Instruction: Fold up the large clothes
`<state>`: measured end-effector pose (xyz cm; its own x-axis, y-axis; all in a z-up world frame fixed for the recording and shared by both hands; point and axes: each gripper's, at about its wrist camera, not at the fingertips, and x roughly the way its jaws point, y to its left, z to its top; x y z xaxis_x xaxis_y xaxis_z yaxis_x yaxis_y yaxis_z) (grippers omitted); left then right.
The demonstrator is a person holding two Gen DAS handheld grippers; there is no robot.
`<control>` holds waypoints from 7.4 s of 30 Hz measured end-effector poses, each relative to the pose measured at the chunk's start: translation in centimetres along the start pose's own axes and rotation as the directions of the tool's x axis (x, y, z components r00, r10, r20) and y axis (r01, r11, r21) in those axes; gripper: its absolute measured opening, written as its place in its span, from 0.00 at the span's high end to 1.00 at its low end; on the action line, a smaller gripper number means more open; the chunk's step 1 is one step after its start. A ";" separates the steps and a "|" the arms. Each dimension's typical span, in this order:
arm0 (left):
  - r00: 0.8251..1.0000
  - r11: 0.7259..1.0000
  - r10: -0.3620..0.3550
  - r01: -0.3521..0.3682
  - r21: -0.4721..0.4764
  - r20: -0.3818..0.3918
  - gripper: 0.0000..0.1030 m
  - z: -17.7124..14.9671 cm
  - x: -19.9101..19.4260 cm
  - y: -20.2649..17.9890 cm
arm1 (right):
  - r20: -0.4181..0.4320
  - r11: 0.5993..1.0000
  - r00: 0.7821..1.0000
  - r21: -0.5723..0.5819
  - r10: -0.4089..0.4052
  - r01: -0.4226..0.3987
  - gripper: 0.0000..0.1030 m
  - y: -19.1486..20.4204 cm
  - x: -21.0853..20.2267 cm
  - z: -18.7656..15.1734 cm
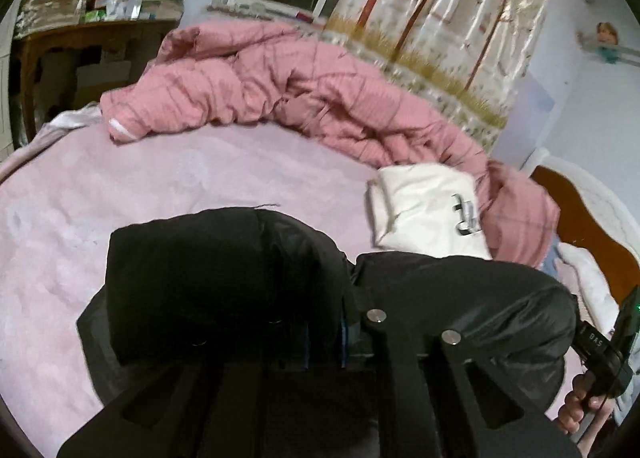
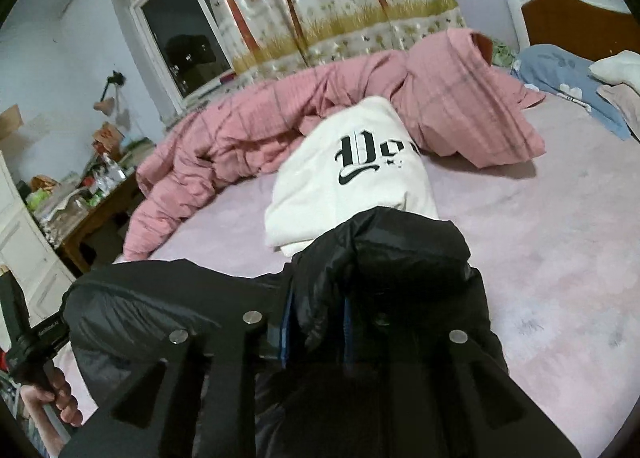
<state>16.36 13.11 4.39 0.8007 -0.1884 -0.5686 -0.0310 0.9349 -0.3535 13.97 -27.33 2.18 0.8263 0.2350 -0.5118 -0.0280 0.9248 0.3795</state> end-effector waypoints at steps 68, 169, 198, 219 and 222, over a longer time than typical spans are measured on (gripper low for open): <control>0.981 0.937 0.070 -0.003 0.350 -0.179 0.26 -5.5 12.9 -5.8 | -0.275 0.957 0.949 -0.282 -0.152 0.071 0.20 5.5 13.4 -6.1; 0.997 0.943 -0.071 0.066 0.328 0.004 0.31 -6.1 1.7 -1.6 | 0.007 0.853 1.000 0.521 -0.013 0.007 0.00 -6.2 3.0 -12.0; 0.991 0.903 -0.035 0.088 0.420 -0.131 0.71 -10.1 10.0 -16.6 | 0.230 0.989 0.973 0.144 -0.019 -0.014 0.72 -5.7 -8.9 -7.5; 0.993 0.898 -0.010 0.062 0.435 -0.121 0.73 -11.2 11.2 -16.0 | 0.223 0.999 0.974 -0.024 0.030 -0.025 0.72 7.0 -7.9 -3.3; 0.986 0.944 -0.129 0.154 0.293 -0.101 0.73 -9.8 8.7 -13.8 | 0.256 0.999 0.967 -0.052 -0.002 0.016 0.72 8.1 -8.7 -3.3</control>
<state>17.88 -4.42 -2.95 0.7336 -0.3372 -0.5901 0.2694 0.9414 -0.2030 4.70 -20.90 7.18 0.9427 0.1490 -0.2985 -0.0441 0.9425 0.3312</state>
